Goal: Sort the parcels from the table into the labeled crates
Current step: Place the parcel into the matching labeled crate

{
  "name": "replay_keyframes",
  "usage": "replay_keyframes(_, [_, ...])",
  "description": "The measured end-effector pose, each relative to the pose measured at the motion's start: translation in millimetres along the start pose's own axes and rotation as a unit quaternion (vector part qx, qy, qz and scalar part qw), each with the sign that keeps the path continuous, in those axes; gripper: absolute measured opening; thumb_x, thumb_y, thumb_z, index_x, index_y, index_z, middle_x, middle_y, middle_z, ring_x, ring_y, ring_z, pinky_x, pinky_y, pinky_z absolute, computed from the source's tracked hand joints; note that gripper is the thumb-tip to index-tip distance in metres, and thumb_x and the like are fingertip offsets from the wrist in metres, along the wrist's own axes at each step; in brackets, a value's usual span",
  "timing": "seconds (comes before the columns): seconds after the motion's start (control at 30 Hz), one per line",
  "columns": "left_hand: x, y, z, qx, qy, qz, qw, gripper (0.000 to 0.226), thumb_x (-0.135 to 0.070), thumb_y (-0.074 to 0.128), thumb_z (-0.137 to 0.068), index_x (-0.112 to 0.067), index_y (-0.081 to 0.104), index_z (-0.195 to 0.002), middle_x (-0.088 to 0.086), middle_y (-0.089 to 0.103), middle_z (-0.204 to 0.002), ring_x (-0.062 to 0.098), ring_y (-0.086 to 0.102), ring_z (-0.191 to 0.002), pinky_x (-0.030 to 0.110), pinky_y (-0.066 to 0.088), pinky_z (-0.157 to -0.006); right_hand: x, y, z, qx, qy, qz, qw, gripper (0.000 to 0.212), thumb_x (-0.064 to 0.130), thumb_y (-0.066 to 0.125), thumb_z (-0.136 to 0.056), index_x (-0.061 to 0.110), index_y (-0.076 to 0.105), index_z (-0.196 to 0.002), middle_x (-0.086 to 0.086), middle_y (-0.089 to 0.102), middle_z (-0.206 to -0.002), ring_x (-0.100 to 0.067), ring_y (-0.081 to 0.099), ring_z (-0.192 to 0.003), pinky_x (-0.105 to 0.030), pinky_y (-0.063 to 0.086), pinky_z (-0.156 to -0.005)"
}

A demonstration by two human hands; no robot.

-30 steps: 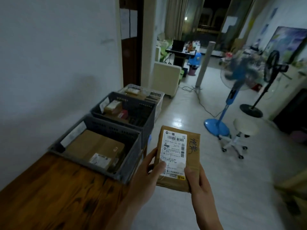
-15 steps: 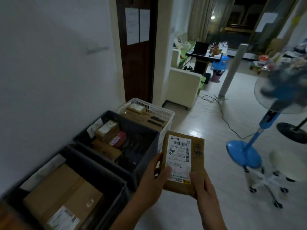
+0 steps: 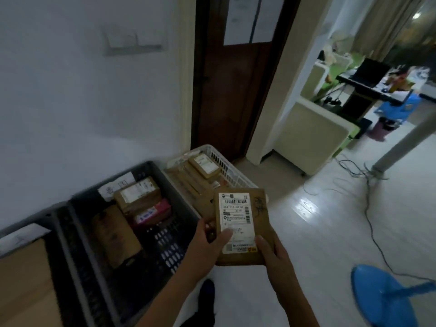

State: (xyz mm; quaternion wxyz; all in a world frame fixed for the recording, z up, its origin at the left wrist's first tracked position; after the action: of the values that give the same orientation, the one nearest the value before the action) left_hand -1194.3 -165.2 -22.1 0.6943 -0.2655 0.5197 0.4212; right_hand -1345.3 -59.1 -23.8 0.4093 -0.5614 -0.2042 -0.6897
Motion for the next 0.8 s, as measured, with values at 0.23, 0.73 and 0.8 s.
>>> replay_keyframes(0.23, [8.3,27.9,-184.9,-0.046,-0.021,-0.019,0.999,0.024,-0.036,0.061,-0.097,-0.043,0.046,-0.114,-0.018,0.063,-0.120,-0.004,0.065,-0.094,0.008,0.051,-0.071,15.5,2.1,-200.9,0.081,0.017,0.097,0.992,0.033,0.028,0.051,-0.105,0.038,0.049,-0.137,0.012,0.071,-0.115,0.002,0.070,-0.095,-0.012,0.055,-0.071])
replay_keyframes(0.73, [43.4,89.0,-361.8,-0.105,-0.071,-0.130,0.983,0.107,-0.021,0.078,-0.088,-0.052,-0.004,-0.150,-0.025,0.036,-0.150,-0.006,0.047,-0.128,0.013,0.040,-0.105,-18.4,26.1,-460.1,0.260,-0.001,0.340,0.904,0.043,0.025,0.045,-0.107,0.023,0.037,-0.149,-0.005,0.065,-0.126,-0.017,0.061,-0.093,-0.027,0.051,-0.079])
replay_keyframes(0.8, [56.1,92.7,-371.1,-0.105,-0.144,-0.231,0.956,0.112,-0.007,0.067,-0.093,-0.051,-0.022,-0.144,-0.006,0.019,-0.163,0.011,0.058,-0.113,0.030,0.052,-0.097,-24.7,30.5,-481.7,0.283,-0.021,0.371,0.884,0.039,0.025,0.044,-0.107,0.020,0.038,-0.145,-0.003,0.065,-0.117,-0.014,0.061,-0.083,-0.018,0.049,-0.066])
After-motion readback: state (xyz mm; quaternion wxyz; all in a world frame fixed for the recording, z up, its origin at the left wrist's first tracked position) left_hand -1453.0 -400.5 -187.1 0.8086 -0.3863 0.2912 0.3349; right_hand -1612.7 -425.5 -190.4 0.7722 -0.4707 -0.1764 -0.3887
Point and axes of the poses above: each hand's wrist, its own z-axis away from the middle knuckle, its own y-axis out of the palm, x = y × z, the point moved 5 cm from there along -z, towards the middle knuckle
